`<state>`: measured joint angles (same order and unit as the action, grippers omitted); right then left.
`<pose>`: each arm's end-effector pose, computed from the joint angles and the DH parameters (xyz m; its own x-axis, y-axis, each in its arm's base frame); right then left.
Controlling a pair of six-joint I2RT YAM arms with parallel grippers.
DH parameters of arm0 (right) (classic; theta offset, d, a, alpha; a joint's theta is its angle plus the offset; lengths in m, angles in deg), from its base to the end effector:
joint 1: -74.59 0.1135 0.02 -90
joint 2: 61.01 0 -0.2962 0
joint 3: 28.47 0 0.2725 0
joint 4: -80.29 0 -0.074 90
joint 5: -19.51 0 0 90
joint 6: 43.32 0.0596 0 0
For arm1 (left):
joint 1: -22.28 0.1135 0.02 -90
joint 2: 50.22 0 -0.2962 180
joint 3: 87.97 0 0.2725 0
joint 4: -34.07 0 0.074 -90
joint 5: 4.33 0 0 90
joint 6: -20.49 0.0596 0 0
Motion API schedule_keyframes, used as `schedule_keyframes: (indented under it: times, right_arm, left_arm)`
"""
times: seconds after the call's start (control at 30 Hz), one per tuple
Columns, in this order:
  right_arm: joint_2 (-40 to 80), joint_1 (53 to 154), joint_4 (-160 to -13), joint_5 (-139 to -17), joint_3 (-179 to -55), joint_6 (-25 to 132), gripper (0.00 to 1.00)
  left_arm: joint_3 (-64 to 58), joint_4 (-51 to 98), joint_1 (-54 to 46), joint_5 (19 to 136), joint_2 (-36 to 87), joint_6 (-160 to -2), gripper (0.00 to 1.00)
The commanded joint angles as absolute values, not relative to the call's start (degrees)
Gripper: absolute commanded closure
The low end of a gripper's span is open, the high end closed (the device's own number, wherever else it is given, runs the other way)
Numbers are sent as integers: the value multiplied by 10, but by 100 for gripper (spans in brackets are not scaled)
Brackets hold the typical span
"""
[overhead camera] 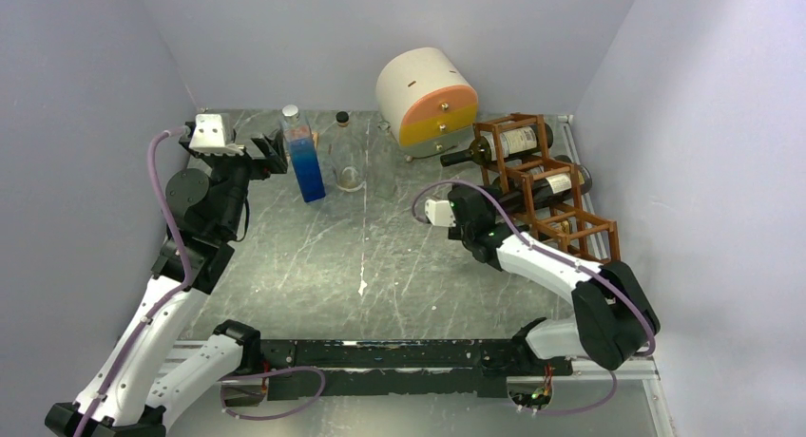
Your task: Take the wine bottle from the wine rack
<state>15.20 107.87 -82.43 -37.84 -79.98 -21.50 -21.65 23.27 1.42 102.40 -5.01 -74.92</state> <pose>0.2595 0.1319 0.2042 -0.0902 -0.9942 0.0587 -0.5662 0.0027 -0.8242 0.1879 -0.0532 0.4453 0.1593 -0.1573 -0.9746 0.0918 0.9853 -0.1441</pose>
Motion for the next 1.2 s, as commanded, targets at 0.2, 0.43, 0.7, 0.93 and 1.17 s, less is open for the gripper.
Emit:
schedule_keyframes:
  times: [0.2, 0.43, 0.7, 0.93, 1.17]
  right_arm:
    - [148, 1068, -890, -370, -785, -262, 24]
    - [153, 1062, -872, -374, -792, -259, 37]
    - [138, 1063, -871, -385, -773, -268, 66]
    - [124, 1074, -852, -413, -752, -271, 89]
    - [131, 1103, -809, -414, -749, -267, 100]
  left_arm:
    - [-208, 246, 12, 1029, -55, -756, 6]
    - [-209, 246, 10, 1029, -48, -755, 6]
    - [-209, 247, 9, 1032, -43, -743, 6]
    - [-210, 249, 9, 1031, -39, -742, 6]
    - [-211, 249, 8, 1032, -38, -742, 6]
